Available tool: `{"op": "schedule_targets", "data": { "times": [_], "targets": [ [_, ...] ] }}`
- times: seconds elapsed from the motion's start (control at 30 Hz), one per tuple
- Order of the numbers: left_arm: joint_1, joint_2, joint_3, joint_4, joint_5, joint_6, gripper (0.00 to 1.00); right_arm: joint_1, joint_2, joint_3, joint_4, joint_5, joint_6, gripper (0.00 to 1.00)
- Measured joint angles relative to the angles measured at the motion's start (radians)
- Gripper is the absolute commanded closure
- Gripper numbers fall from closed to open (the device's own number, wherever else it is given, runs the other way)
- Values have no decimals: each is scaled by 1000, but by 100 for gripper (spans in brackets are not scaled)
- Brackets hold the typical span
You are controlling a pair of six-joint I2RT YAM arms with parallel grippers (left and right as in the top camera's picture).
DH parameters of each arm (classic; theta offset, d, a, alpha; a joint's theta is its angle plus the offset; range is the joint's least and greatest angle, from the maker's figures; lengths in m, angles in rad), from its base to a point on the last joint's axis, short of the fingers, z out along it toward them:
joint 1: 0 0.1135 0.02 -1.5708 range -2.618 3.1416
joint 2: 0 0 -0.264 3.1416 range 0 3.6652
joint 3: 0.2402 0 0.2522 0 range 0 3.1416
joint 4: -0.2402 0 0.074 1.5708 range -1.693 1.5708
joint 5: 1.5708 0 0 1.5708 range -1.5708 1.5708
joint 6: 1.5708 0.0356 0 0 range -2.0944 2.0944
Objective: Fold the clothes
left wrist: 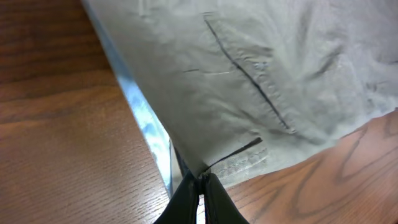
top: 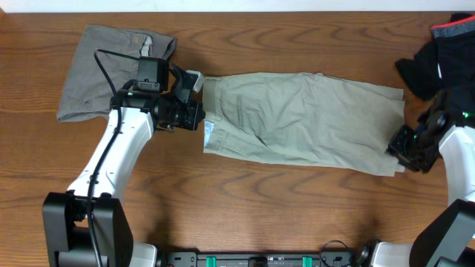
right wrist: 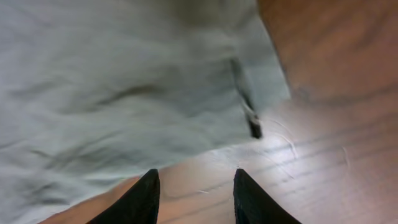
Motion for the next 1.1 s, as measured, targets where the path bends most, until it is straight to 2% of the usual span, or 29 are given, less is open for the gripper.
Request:
{"op": "schedule_targets", "data": {
  "times": [0.13, 0.6, 0.97, 1.1],
  "targets": [
    [0, 2, 0, 0, 0, 0, 94, -21, 0, -83, 23, 24, 24, 67],
    [0, 2, 0, 0, -8, 0, 94, -69, 0, -225, 220, 79, 47, 53],
    [0, 2, 0, 0, -8, 0, 94, -72, 1, -314, 306, 44, 66, 53],
    [0, 2, 0, 0, -8, 0, 94, -72, 1, -315, 365, 37, 70, 57]
  ]
}}
